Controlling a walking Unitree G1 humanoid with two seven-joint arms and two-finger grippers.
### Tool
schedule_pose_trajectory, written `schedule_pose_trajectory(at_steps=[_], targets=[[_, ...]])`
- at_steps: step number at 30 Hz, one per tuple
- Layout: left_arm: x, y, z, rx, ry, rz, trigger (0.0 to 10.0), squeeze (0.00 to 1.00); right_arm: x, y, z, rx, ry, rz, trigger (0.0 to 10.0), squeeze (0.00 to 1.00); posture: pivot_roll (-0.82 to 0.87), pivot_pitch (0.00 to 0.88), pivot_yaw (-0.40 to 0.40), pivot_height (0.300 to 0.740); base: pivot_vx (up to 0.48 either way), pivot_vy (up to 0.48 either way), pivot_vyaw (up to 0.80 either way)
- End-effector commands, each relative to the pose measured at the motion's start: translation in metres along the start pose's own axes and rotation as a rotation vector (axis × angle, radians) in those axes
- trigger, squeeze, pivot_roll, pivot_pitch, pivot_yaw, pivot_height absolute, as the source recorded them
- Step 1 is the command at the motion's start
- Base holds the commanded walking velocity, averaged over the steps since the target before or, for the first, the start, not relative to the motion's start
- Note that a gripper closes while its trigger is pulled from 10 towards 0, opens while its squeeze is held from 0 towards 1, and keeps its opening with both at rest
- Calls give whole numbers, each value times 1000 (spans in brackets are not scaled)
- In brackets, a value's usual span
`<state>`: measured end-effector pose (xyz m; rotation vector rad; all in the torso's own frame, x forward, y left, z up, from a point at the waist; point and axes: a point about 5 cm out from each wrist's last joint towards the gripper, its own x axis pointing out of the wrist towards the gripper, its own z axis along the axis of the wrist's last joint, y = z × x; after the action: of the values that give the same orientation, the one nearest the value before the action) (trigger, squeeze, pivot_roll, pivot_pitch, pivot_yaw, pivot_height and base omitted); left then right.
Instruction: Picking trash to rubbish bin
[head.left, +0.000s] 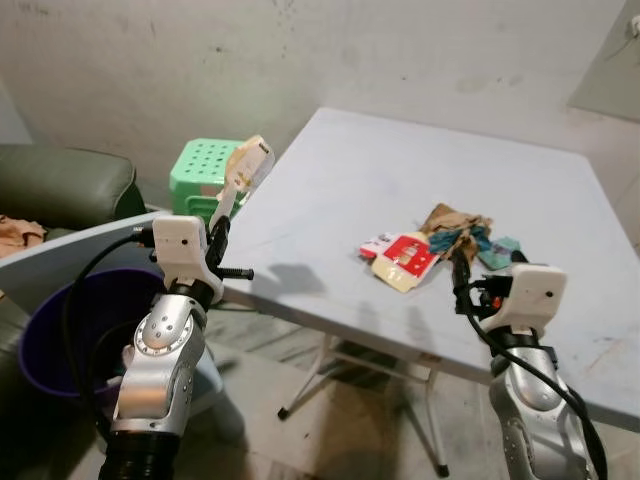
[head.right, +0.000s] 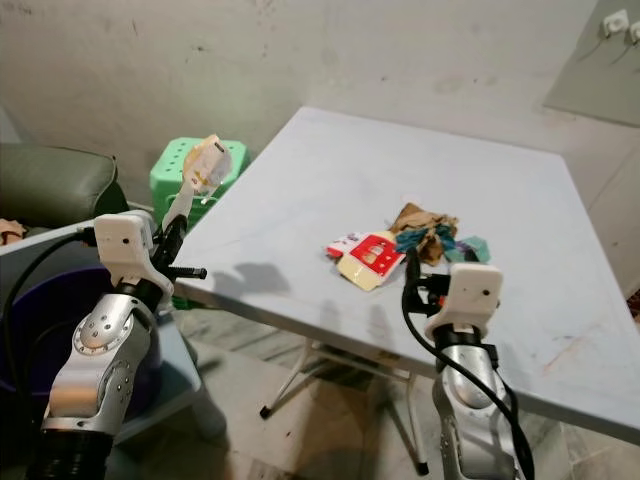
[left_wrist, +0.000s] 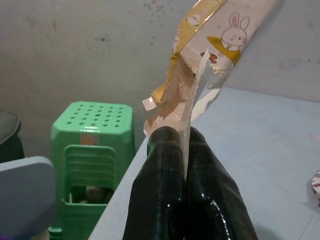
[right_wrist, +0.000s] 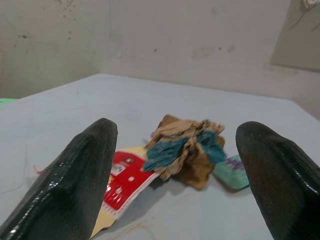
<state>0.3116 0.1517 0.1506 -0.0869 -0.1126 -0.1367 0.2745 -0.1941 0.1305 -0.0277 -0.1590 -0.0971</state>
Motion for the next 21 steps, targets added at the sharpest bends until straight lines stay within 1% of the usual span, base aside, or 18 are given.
schedule_pose_trajectory(at_steps=[1, 3, 13, 14, 17, 20, 21], targets=[[2, -5, 1, 9, 3, -17, 10000, 0, 0, -4, -1, -3, 5, -9, 10000, 0, -5, 34, -20, 740, 0, 472, 0], [2, -4, 1, 8, 3, -16, 10000, 0, 0, -3, -1, -2, 4, -7, 10000, 0, -4, 34, -20, 740, 0, 405, 0], [2, -4, 1, -1, 4, -4, 10000, 0, 0, -3, -1, -9, 6, 5, 10000, 0, -2, 38, -24, 740, 0, 0, 0], [2, -5, 0, -4, 8, -5, 10000, 0, 0, -3, 0, -21, 6, 9, 10000, 0, -2, 38, -24, 740, 0, 0, 800], [1, -9, -1, -2, 16, -19, 10000, 0, 0, -3, -1, -23, 8, 12, 10000, 0, -3, 39, -24, 740, 0, 0, 800], [1, -12, -2, -25, 23, -23, 10000, 0, 1, -3, -1, -23, 9, 13, 10000, 0, -1, 44, -27, 740, 0, 0, 800], [1, -13, -2, -19, 18, -27, 10000, 0, 1, -4, -1, -24, 11, 14, 10000, 0, 0, 48, -27, 740, 0, 0, 800]])
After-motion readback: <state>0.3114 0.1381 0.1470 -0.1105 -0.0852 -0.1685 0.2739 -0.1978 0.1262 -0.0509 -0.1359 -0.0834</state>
